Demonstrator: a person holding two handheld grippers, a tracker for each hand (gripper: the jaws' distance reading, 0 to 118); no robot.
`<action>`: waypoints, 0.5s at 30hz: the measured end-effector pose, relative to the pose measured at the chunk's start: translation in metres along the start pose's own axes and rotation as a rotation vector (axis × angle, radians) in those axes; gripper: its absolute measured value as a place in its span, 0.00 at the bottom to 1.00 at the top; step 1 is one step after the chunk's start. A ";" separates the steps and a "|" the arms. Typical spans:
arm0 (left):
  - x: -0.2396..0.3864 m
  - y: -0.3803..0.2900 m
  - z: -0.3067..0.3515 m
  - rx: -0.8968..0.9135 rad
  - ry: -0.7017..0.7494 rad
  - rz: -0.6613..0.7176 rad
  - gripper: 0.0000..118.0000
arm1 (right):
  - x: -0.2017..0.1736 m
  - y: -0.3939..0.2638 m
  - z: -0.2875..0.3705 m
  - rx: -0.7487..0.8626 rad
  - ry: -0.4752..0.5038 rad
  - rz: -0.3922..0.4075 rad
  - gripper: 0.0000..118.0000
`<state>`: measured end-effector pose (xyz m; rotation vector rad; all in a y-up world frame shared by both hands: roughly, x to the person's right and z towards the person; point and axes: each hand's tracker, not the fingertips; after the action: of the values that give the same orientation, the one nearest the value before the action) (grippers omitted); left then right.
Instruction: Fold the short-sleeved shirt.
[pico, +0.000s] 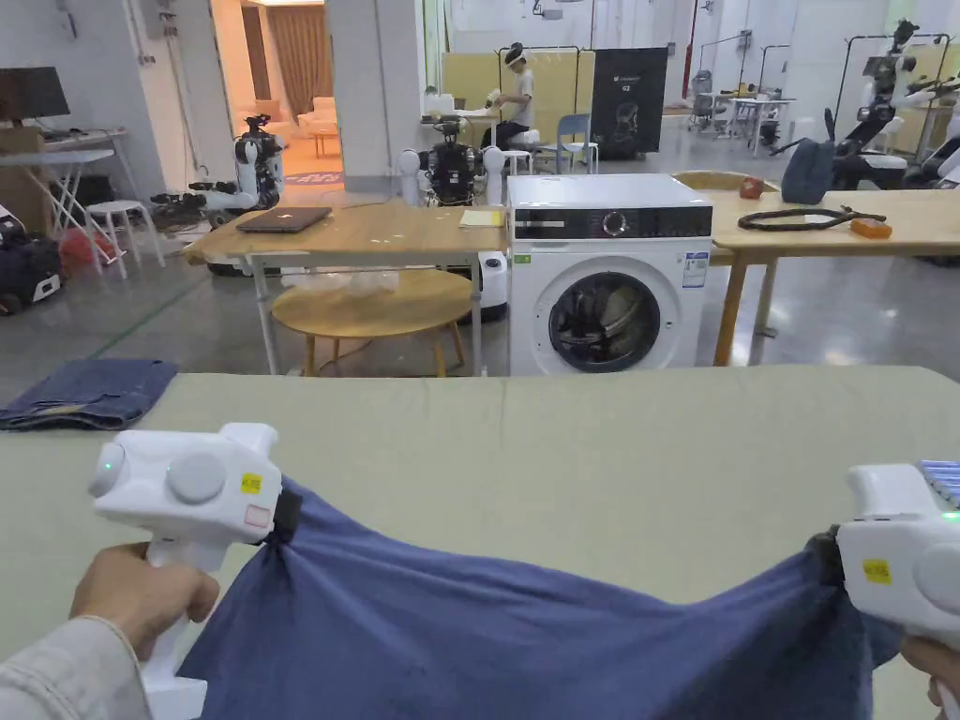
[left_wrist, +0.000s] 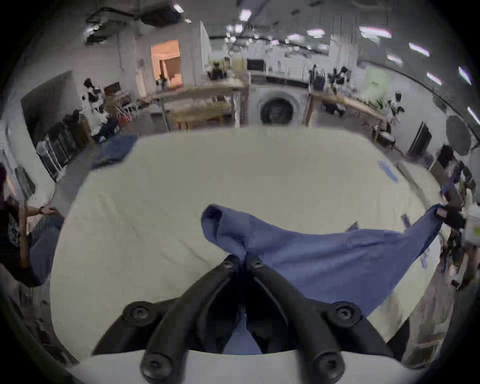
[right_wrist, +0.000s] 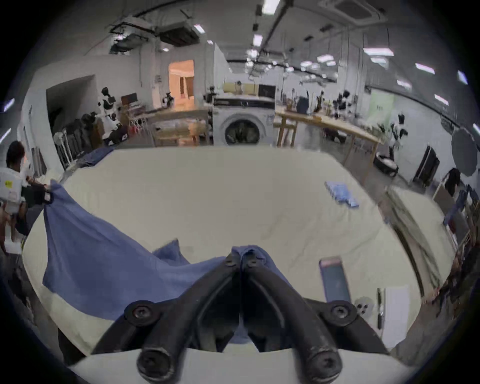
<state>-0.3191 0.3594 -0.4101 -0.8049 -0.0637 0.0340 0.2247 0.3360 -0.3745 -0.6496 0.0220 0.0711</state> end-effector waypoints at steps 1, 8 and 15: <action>-0.005 0.009 0.018 0.033 0.002 0.011 0.00 | -0.002 0.012 0.011 0.026 0.009 -0.002 0.00; -0.039 0.071 0.090 0.165 0.103 0.025 0.00 | -0.012 0.113 0.048 0.142 -0.014 0.001 0.00; -0.063 0.149 0.128 0.278 0.115 0.111 0.00 | -0.036 0.238 0.056 0.268 -0.073 0.017 0.00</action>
<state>-0.3922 0.5510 -0.4315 -0.5302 0.0929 0.0997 0.1717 0.5569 -0.4718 -0.3788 -0.0334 0.1062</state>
